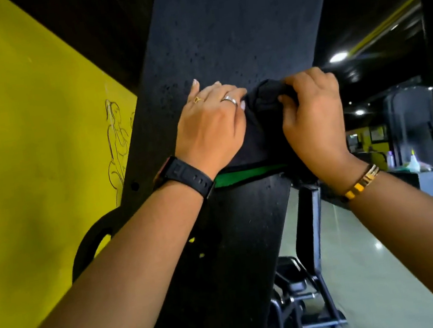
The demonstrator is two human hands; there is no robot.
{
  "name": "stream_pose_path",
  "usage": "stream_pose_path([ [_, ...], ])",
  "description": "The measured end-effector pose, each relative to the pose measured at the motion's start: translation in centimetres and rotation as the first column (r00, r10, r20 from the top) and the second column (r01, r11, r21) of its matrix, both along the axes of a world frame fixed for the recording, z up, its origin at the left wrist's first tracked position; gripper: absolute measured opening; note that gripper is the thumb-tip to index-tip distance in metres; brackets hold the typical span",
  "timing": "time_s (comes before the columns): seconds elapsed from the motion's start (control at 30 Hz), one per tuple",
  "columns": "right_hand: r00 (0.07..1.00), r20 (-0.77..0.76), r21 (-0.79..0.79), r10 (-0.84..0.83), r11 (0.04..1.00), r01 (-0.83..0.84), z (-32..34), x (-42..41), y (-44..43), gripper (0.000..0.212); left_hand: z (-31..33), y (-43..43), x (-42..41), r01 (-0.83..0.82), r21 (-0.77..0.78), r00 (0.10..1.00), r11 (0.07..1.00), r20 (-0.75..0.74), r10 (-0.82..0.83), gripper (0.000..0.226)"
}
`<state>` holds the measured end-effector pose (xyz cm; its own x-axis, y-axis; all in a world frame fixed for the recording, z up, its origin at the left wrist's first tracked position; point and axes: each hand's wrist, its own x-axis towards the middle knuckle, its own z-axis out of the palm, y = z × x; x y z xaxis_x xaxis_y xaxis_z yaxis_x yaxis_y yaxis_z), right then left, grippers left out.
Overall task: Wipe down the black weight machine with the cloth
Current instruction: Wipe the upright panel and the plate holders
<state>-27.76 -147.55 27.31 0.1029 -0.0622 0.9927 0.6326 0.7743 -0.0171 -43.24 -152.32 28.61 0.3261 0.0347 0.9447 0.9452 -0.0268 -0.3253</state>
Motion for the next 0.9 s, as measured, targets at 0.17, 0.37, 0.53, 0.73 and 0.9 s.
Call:
stream_pose_path([
  [0.17,1.0,0.018,0.068,0.013,0.998,-0.015,3.7,2.3,3.0,0.017,2.9,1.0,0.4,-0.033,0.029,0.999,0.999,-0.021,0.033,0.044],
  [0.37,0.998,0.037,0.112,-0.056,0.992,0.052,7.8,3.9,5.7,0.019,6.7,0.8,0.1,-0.107,0.038,0.992,0.993,-0.064,0.11,0.05],
  [0.53,0.953,0.042,0.197,-0.299,0.938,0.285,12.3,4.8,5.6,0.023,9.9,0.9,-0.9,-0.206,0.057,0.968,0.977,-0.132,0.212,0.053],
  [0.73,0.854,0.057,0.318,-0.517,0.82,0.475,17.7,2.9,4.8,0.018,13.1,0.9,-3.2,-0.216,0.089,0.971,0.972,-0.083,0.223,0.047],
  [0.9,0.848,0.121,0.24,-0.515,0.845,0.479,19.3,-1.9,3.8,0.026,14.2,1.4,-4.5,-0.101,0.072,0.995,0.992,-0.004,0.102,0.048],
])
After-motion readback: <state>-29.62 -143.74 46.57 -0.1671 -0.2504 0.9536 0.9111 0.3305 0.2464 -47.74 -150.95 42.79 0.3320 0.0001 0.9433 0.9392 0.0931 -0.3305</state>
